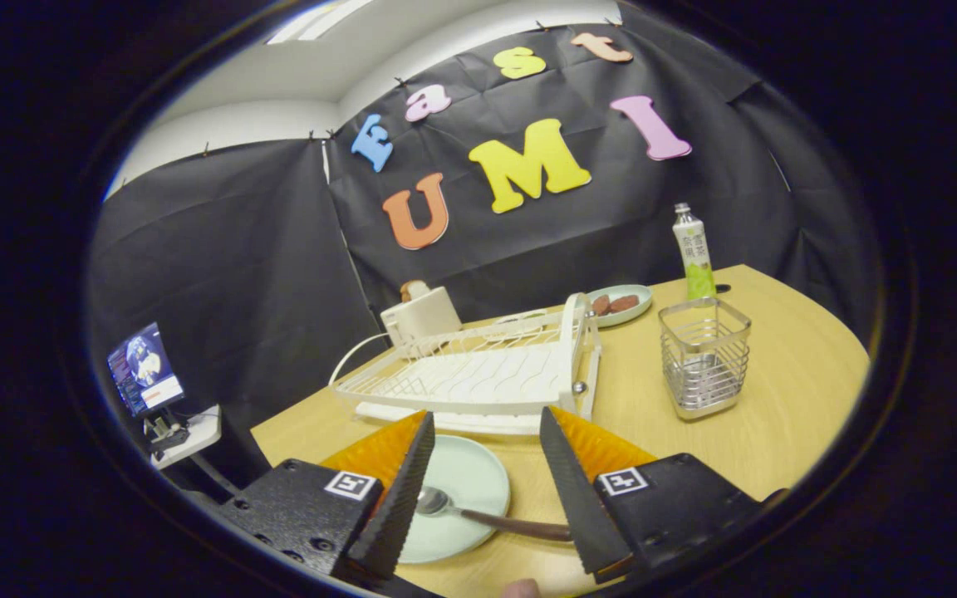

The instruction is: Take the plate from the dish rack, then take the spoon from the basket and place it into the plate.

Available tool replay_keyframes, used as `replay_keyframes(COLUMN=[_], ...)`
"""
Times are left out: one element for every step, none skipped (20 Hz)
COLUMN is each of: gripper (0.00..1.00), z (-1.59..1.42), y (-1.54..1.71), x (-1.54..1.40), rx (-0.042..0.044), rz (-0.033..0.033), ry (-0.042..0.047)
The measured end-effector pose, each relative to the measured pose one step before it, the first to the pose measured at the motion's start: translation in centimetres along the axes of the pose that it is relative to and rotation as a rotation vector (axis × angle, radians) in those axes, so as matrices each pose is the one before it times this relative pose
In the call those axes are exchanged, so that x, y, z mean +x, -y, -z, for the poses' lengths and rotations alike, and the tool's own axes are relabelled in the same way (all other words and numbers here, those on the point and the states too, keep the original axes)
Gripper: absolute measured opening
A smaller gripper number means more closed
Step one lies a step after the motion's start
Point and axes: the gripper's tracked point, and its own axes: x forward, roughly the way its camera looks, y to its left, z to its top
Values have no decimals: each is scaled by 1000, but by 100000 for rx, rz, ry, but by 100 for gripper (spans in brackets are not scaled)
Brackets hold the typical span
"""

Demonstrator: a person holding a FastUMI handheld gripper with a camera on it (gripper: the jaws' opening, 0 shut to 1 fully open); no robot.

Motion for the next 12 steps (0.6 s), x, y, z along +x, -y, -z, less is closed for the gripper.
replay_keyframes(gripper=[89, 94, 100, 100, 100, 100, 100, 100, 100, 100, 100, 100], z=[-808, -862, -858, -1238, -971, -1184, -1018, -883, -930, -804, -664, -533], y=[357, 170, 138, 195, -12, 118, 83, 426, 149, 155, -91, 277], x=[-302, -377, -466, -575, -663, -670, -625, -713, -641, -774, -718, -748], rx=[-918, -2143, -3002, -4485, -3927, -3778, -2708, -1001, 197, 922, 967, 733], rz=[3169, 3243, 3600, 4595, 3214, 3899, 3797, 4746, 3519, 2712, 1473, 1827], ry=[2249, 2628, 3016, 3482, 3172, 3225, 2668, 2151, 2017, 1537, 1215, 498])
